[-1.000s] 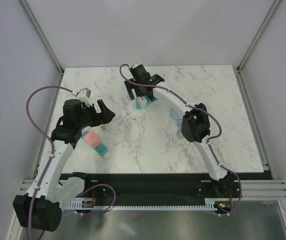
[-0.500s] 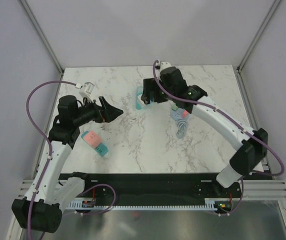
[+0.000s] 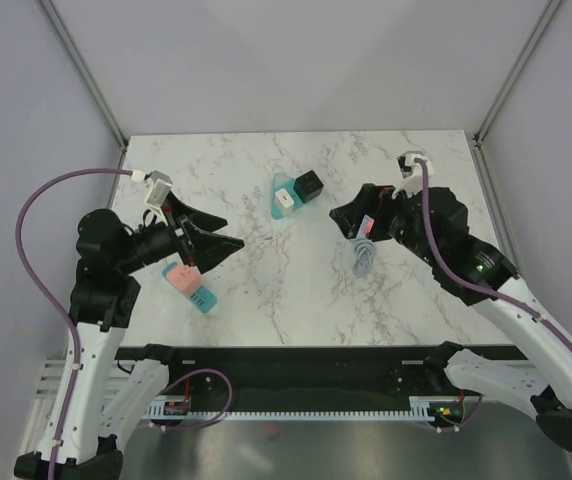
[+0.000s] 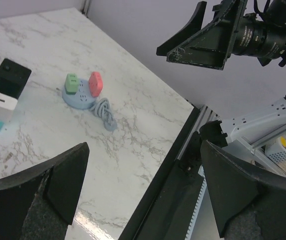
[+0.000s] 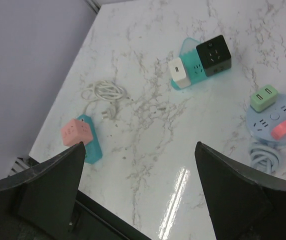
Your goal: Insert the plug
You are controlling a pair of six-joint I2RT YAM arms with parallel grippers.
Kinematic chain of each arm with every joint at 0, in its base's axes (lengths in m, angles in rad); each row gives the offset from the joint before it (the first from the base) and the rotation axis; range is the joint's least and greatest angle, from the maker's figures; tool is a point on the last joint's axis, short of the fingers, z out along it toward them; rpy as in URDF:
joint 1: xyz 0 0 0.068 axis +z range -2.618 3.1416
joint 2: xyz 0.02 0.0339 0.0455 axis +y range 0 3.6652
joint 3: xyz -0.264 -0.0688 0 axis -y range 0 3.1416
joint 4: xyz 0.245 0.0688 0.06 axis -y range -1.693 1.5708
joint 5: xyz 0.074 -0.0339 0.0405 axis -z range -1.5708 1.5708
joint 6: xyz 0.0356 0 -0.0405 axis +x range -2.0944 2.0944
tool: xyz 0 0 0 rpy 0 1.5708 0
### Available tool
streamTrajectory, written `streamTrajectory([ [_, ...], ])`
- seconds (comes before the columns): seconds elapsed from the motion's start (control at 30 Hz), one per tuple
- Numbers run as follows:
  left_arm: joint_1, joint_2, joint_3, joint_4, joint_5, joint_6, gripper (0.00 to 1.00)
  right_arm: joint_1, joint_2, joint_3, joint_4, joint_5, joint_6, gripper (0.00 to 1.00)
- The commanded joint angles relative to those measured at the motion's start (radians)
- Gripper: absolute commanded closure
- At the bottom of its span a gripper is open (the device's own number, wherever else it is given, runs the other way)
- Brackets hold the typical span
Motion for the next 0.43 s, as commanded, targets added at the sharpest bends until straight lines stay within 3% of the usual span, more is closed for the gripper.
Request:
streamTrajectory([
  [0.0,-0.004,-0.039,0.044,-0.001,0.012,0.034,0.00,0.000,-0.044,0.040,0.034,0.014,0.026,0.02],
  [0.4,-0.004,-0.039,0.032,-0.013,-0.022,0.038,0.00,-0.002,-0.067,-0.003,0.077,0.068,-0.005,0.02],
])
